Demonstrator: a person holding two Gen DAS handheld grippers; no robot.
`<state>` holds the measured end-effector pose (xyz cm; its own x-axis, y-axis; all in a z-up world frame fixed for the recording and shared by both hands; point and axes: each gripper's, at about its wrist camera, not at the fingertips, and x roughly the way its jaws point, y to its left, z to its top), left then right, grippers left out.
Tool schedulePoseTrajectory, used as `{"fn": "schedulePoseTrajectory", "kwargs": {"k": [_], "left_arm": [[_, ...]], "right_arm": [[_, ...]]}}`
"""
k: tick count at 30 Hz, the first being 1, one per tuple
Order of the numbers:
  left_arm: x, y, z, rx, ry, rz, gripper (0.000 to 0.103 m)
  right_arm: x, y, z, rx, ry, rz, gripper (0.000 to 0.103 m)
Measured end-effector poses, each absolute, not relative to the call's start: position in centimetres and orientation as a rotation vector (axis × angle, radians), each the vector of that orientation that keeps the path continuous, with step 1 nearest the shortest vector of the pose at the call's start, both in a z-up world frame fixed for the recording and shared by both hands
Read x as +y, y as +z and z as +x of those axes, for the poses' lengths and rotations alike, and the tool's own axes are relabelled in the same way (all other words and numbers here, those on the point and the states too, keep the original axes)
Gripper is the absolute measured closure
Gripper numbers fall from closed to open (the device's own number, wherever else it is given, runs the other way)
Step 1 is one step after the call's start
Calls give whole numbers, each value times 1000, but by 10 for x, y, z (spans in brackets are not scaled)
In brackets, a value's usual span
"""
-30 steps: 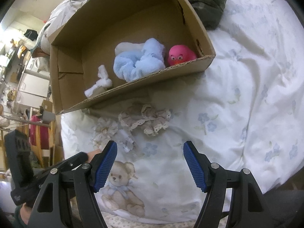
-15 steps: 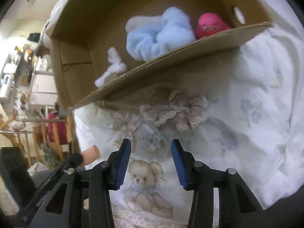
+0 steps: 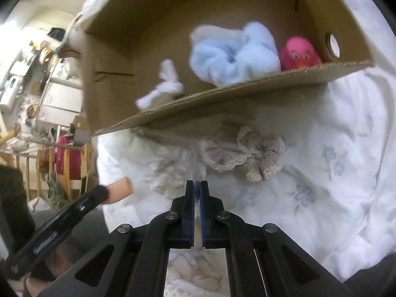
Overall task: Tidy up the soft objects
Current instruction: 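Grasp the peach tube with the left tool while the right tool grasps the clear plastic bag, then carry the peach tube and clear bag over the cardboard box with both tools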
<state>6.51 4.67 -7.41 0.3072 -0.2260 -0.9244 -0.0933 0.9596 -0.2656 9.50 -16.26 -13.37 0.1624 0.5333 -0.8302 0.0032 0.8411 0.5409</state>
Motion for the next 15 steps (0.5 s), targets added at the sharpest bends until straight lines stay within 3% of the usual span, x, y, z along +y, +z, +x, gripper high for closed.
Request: {"fn": "schedulePoseTrajectory", "kwargs": {"k": [15], "left_arm": [[43, -25, 48, 1079, -130, -285, 97]], "right_arm": [[-203, -58, 57, 1161, 406, 517, 98]]}}
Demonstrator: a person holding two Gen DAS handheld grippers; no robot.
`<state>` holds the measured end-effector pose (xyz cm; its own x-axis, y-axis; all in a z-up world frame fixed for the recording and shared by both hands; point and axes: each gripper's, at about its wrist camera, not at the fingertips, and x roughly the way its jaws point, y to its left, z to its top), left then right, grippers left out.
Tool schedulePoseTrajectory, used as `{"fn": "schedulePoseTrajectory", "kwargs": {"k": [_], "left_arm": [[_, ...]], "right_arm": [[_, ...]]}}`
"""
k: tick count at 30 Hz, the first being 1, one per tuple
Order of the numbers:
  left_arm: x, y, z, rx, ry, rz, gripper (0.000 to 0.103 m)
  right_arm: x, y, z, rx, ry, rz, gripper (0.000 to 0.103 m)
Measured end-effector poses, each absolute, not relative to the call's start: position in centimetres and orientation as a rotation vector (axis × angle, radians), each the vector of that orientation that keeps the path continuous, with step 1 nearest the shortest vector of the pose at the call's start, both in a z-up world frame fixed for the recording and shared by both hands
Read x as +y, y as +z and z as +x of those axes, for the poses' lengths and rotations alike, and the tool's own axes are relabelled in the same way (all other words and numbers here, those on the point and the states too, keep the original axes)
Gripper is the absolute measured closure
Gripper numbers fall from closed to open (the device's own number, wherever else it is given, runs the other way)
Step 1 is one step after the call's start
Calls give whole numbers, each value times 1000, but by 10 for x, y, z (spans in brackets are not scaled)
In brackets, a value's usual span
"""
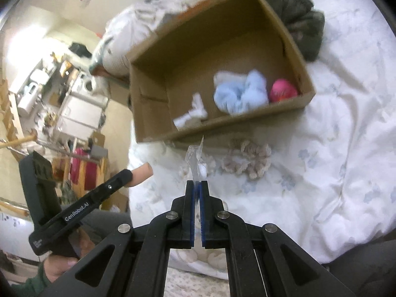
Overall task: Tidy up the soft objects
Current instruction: 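Carry the peach tube and clear bag over the cardboard box with both tools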
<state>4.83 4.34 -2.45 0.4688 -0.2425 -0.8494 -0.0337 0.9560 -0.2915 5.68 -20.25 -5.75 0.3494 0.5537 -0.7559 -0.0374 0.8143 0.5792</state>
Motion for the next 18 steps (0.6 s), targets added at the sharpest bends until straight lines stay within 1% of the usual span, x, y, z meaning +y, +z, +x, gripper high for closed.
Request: {"fn": "schedulePoseTrajectory", "kwargs": {"k": [9, 18], "left_arm": [[34, 8, 62, 1010, -115, -202, 97], [24, 40, 104, 959, -121, -113, 97]], "right_arm": [[-213, -29, 75, 1086, 393, 517, 98], [-215, -4, 109, 1025, 395, 475, 98]]}}
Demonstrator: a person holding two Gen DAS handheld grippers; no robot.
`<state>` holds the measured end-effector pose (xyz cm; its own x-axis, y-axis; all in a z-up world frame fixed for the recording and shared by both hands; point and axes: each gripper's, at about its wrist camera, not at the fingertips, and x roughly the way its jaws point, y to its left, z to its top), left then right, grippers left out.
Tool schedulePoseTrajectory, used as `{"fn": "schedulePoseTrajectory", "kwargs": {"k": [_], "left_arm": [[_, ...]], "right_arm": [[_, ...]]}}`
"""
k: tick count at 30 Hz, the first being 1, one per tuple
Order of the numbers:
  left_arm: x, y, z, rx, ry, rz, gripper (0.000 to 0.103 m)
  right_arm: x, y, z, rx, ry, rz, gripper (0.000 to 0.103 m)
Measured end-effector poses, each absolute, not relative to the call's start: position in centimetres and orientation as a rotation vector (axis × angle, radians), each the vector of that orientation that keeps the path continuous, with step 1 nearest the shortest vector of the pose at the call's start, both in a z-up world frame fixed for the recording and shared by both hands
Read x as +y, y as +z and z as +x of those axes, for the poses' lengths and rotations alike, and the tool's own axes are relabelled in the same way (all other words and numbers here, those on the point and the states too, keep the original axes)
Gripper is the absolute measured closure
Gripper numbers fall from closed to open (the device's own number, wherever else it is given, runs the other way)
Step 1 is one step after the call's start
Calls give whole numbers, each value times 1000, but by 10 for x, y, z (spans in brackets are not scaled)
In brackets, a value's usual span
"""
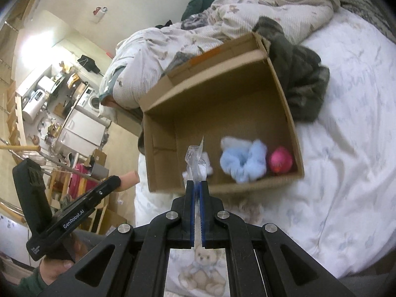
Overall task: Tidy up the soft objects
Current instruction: 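Carry the peach tube and clear bag over the cardboard box with both tools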
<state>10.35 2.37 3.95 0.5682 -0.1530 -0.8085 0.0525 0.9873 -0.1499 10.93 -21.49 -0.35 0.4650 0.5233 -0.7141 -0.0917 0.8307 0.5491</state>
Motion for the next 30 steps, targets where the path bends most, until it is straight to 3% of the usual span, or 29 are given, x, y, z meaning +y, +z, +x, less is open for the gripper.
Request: {"fn": "schedulePoseTrajectory", "kwargs": {"k": [9, 20, 30], "left_arm": [[19, 31, 151, 963, -103, -82, 97], [8, -23, 168, 1011, -115, -68, 97], [4, -34, 170, 1022, -152, -63, 97]], "right_arm": [[-225, -1, 155, 988, 358, 445, 98], [-226, -54, 173, 1081, 291, 432, 98], [-215, -72, 179, 1131, 307, 391, 98]]}}
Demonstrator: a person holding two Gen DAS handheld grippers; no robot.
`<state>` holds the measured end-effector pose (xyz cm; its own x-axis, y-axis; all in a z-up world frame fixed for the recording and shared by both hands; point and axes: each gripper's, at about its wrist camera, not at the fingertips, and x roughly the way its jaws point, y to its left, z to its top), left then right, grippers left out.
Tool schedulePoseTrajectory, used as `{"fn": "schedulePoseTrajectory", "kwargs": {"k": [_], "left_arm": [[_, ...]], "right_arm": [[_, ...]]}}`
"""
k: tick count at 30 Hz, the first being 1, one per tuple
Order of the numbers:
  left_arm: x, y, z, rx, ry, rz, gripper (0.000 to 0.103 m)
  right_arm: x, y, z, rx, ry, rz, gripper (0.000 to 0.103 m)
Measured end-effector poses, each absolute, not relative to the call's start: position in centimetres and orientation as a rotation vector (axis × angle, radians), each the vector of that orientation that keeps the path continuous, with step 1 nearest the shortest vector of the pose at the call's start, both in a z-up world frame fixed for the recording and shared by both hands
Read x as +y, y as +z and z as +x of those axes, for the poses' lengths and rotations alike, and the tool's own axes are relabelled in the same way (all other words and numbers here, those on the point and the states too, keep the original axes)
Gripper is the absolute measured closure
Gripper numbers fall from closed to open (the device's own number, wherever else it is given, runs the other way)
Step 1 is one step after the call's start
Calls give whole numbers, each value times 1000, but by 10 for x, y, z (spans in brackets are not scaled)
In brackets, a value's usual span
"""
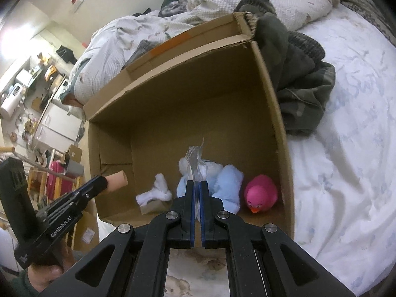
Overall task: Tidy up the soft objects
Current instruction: 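Carry the peach tube and clear bag over the cardboard box with both tools, then open both tools to drop the tube and bag into the box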
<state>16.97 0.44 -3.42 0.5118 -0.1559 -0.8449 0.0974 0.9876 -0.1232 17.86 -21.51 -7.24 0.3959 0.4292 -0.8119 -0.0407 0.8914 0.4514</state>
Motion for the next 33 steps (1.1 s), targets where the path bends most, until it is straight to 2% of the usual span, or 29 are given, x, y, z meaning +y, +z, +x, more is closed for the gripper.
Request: {"fn": "schedulePoseTrajectory", "kwargs": {"k": [11, 19, 22, 24, 25, 33], "left_arm": [[0, -40, 168, 1040, -142, -47, 96], [-3, -40, 168, 1048, -154, -40, 87], [-6, -40, 166, 1047, -149, -26, 73], [-6, -39, 166, 1041, -131, -24, 40], [-6, -37, 164, 1028, -121, -25, 36], [-11, -37, 164, 1015, -89, 33, 35]], "right_arm": [[-207, -81, 176, 1174, 326, 357, 98], [-202, -84, 176, 1192, 332, 332, 98], [-203, -86, 176, 1197, 325, 333, 98], [-202, -86, 177, 1199, 321, 332, 98], [-201, -86, 178, 1199, 320, 329, 98], [-202, -83, 179, 1182, 309, 319, 97]]}}
